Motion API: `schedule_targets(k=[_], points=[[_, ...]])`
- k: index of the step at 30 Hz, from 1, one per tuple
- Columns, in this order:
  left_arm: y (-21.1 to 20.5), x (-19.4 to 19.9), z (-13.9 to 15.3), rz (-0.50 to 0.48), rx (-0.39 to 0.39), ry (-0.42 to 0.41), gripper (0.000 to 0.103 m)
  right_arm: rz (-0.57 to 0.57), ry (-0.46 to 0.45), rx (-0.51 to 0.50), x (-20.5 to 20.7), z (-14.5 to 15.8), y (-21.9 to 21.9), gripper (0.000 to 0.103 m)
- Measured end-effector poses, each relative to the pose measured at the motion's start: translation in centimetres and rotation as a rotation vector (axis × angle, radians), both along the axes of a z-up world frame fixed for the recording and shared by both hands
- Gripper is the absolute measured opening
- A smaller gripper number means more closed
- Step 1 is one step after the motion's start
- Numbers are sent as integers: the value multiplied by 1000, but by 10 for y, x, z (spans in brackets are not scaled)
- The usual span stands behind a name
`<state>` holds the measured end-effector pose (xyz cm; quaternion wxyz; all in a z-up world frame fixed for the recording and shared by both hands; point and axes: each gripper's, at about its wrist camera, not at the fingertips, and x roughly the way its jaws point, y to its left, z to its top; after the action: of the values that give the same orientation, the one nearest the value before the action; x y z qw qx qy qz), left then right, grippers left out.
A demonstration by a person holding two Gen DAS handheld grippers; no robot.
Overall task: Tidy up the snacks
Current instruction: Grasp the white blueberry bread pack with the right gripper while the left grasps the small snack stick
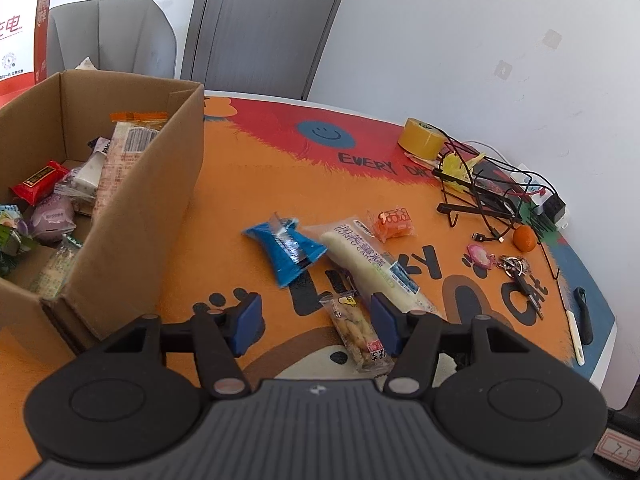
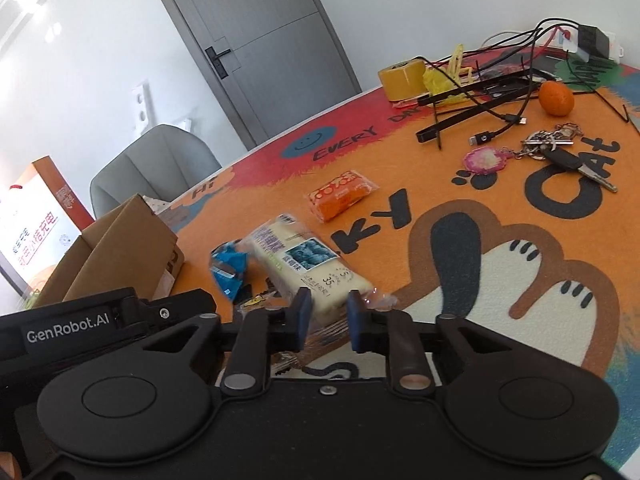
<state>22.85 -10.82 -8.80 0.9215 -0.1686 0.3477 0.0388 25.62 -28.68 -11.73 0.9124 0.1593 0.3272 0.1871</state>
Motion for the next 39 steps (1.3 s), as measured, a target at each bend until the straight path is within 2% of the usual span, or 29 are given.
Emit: schedule_targets(k=[11, 16, 17, 18, 21, 27, 30, 34, 39], points=[[-18, 15, -15, -43, 13, 32, 56, -34, 24, 25, 1, -3, -22, 14], [-25, 19, -24, -58, 52, 43, 46, -48, 11, 25, -1, 4, -28, 20], [-27, 18, -24, -58, 69, 44, 35, -51, 3, 20, -1, 6, -29, 21], [-26, 19, -24, -59, 79, 49, 17, -54, -6, 15, -1, 7, -30, 25], [-20, 18, -24, -53, 64, 48, 16, -63, -19, 9, 0, 10, -30, 45], [-9, 15, -17, -35, 60, 31, 16, -50, -43, -7, 7, 13, -20, 70], [-4, 15, -13, -24, 56, 22, 16, -33, -43, -15, 13, 13, -12, 73], [1, 14, -8, -12, 47, 12, 16, -18, -58, -36, 19, 16, -2, 89], [8, 13, -4, 8, 42, -5, 16, 9, -88, -51, 25, 22, 10, 93]])
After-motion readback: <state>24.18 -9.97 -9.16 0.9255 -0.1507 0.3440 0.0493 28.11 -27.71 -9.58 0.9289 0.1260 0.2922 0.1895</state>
